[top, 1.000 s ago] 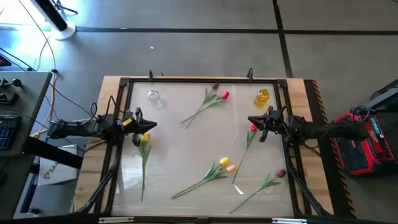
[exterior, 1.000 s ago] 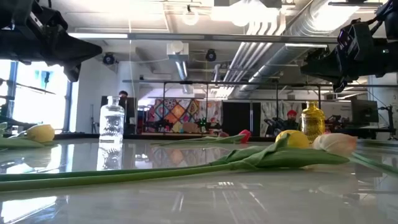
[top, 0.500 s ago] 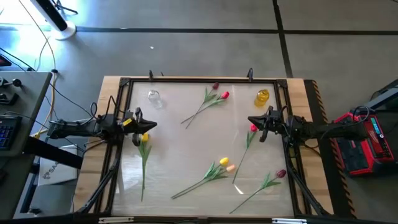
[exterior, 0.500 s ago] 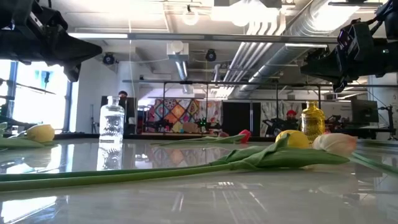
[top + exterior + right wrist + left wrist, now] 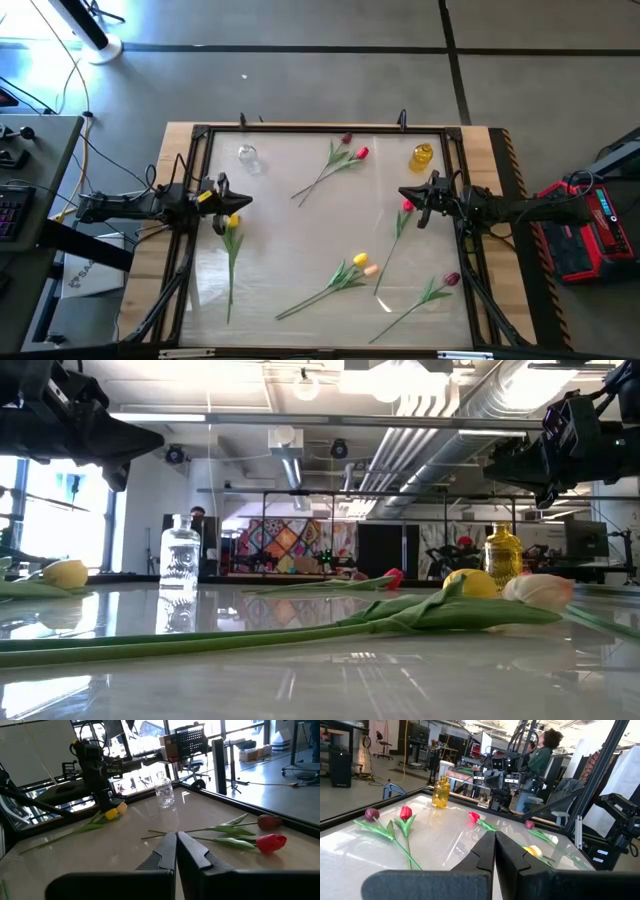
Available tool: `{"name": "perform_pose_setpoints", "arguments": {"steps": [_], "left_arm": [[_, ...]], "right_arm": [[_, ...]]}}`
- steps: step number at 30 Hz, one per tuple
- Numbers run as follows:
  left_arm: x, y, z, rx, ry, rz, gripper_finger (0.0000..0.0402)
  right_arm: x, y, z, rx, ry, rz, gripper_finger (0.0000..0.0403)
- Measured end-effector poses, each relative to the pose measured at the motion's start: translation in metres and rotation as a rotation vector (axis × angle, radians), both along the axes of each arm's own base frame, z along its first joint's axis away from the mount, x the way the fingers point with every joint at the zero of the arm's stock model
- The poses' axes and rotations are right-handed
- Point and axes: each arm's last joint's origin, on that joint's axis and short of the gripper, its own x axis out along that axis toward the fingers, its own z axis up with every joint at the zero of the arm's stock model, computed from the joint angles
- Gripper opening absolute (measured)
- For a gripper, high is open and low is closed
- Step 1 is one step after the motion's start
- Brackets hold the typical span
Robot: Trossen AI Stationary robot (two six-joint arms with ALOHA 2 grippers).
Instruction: Sort flowers into vase by color
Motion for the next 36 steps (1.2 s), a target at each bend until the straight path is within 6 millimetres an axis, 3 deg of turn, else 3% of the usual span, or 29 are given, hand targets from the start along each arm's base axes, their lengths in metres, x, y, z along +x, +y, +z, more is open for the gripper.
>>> {"name": "perform_pose_setpoints", "arguments": {"steps": [8, 12, 18, 27, 31, 36], "left_arm": [[0.000, 0.000, 0.000, 0.012, 0.001, 0.001, 0.0000], [-0.001, 0.002, 0.002, 0.073, -0.003, 0.083, 0.0000], [-0.002, 0.006, 0.003, -0.027, -0.039, 0.188, 0.0000], [-0.002, 0.007, 0.007, -0.082, -0.095, 0.240, 0.0000], [-0.003, 0.008, 0.009, -0.088, -0.118, 0.269, 0.0000], [-0.003, 0.008, 0.010, -0.119, -0.132, 0.267, 0.0000]], "right_arm": [[0.000, 0.000, 0.000, 0.000, 0.000, 0.000, 0.0000], [0.000, 0.000, 0.000, 0.000, 0.000, 0.000, 0.0000], [0.000, 0.000, 0.002, 0.004, -0.018, 0.000, 0.0000], [0.000, 0.000, 0.013, 0.385, -0.274, 0.008, 0.0000], [0.000, -0.001, 0.010, 0.378, -0.243, -0.028, 0.0000], [0.003, -0.001, -0.003, 0.526, -0.170, -0.082, 0.0002]]}}
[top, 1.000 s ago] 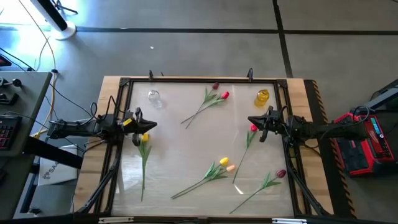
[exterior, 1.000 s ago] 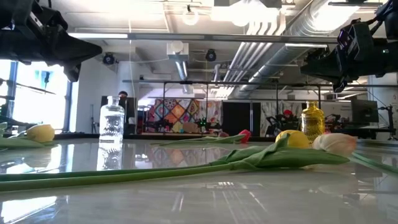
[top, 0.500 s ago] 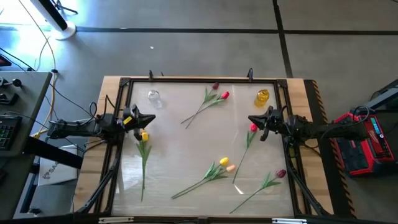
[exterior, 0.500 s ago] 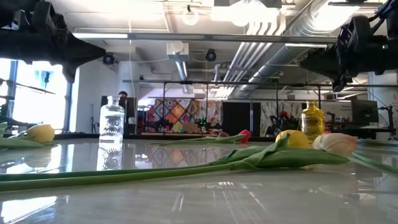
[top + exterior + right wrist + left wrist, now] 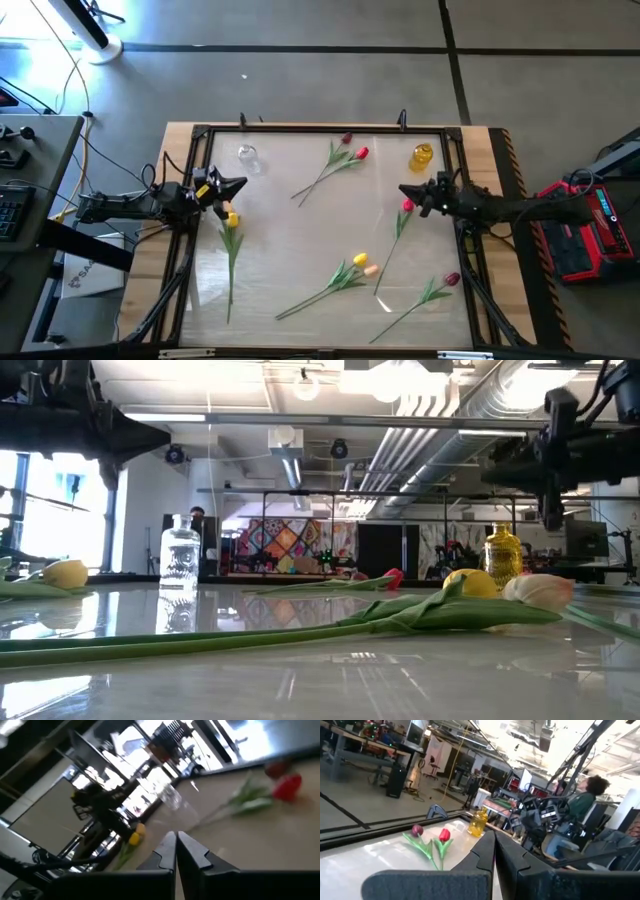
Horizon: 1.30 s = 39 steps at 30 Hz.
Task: Sort flowers into vase by color
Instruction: Put the bottom red tulip into the yellow vase
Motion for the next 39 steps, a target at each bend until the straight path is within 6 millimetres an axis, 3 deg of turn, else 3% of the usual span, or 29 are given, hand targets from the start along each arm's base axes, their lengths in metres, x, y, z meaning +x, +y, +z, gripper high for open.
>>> {"name": "perform_pose_setpoints", "arguments": {"steps": [6, 13, 17, 26, 39], "left_arm": [[0.000, 0.000, 0.002, -0.031, -0.036, -0.006, 0.0000], [-0.002, 0.000, 0.011, -0.078, -0.107, -0.005, 0.0000], [-0.002, 0.000, 0.016, -0.078, -0.106, -0.005, 0.0000], [0.004, -0.001, 0.031, -0.093, -0.077, -0.055, 0.0000], [0.023, -0.003, 0.054, -0.088, 0.021, -0.075, 0.0028]], "right_arm": [[0.005, 0.000, -0.010, 0.150, 0.065, -0.020, 0.0048], [0.017, 0.001, 0.010, 0.175, 0.084, -0.008, 0.0137], [0.025, 0.000, 0.019, 0.285, 0.099, -0.066, 0.0158], [0.040, 0.001, 0.038, 0.486, 0.272, -0.132, 0.0156], [0.055, 0.002, 0.082, 0.582, 0.563, -0.209, 0.0087]]}}
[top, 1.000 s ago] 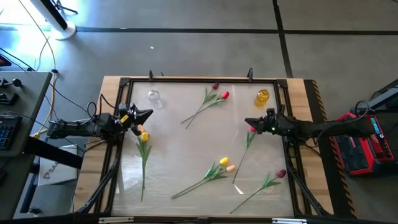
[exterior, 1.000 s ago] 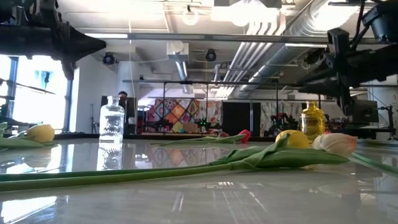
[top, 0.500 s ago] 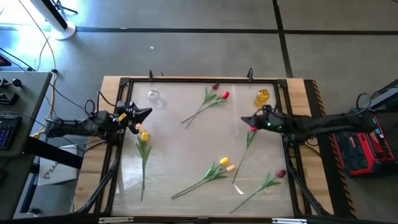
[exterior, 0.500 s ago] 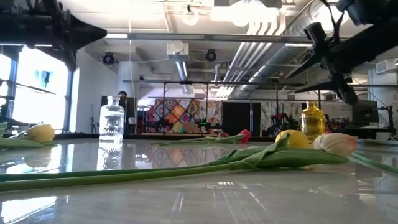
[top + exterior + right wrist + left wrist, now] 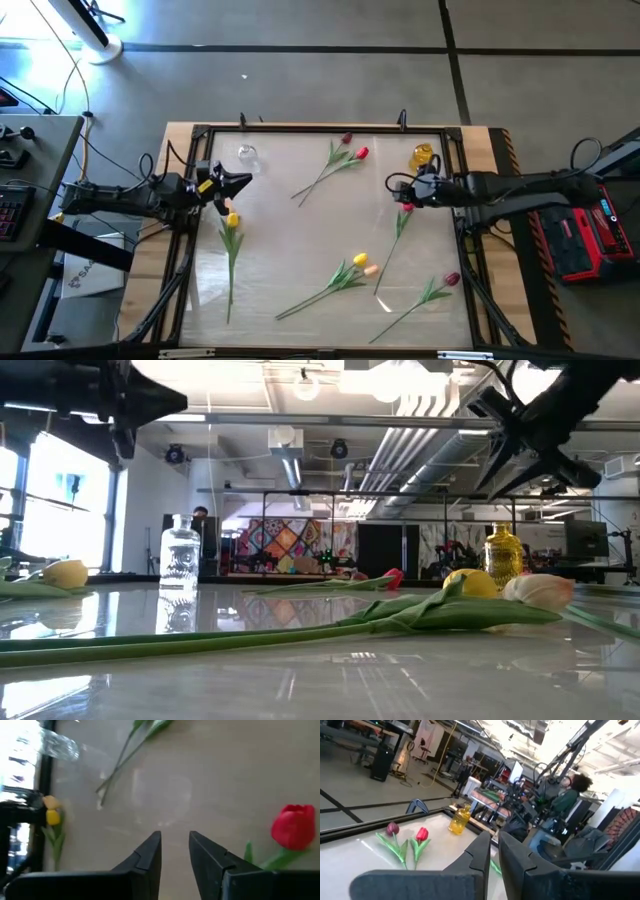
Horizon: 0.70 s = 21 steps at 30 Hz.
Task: Sort flowers into vase by color
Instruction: Put the bottom red tulip into the yellow vase
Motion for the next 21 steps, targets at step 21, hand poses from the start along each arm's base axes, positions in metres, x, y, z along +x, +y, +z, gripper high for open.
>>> {"name": "perform_pose_setpoints", "arguments": {"steps": [21], "left_arm": [[0.021, 0.000, -0.007, -0.096, 0.133, 0.032, 0.0035]], "right_arm": [[0.019, 0.003, -0.028, 0.301, 0.465, 0.027, 0.0139]]}}
